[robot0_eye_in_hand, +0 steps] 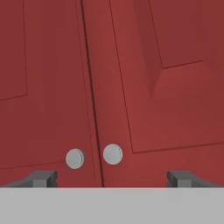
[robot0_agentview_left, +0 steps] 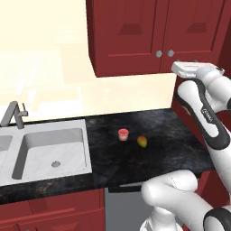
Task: Pick the pan from the cabinet and place it on the stove. Then turn on the stove burner for the pan.
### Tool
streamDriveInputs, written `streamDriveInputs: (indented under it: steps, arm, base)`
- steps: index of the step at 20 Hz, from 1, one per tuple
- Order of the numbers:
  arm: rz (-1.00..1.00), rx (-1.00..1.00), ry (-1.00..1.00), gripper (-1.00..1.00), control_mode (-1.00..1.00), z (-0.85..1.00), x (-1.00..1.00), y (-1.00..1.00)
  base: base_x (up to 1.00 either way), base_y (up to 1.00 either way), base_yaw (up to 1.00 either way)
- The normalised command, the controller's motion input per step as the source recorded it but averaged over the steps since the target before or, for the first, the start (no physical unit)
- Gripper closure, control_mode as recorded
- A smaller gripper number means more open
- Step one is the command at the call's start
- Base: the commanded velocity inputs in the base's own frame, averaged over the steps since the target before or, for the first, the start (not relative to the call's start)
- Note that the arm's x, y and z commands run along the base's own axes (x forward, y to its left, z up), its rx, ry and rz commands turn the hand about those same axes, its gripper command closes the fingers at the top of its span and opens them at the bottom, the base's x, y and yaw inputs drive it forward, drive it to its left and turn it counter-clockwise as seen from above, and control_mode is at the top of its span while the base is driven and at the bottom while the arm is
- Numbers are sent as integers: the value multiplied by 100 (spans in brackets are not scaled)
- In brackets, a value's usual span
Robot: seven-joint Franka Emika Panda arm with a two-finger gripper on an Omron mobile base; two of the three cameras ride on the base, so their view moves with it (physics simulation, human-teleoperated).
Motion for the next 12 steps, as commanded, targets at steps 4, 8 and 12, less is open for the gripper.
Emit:
streamDriveInputs:
  steps: [4, 8, 12]
  arm:
    - [2, -5, -6, -100, -100, 0, 30, 3]
    - [1, -4, 0, -100, -100, 0, 35, 3]
    - [0, 0, 0, -100, -100, 0, 40, 0]
  base:
    - [0, 0, 0]
    - [0, 0, 0]
    - [0, 0, 0]
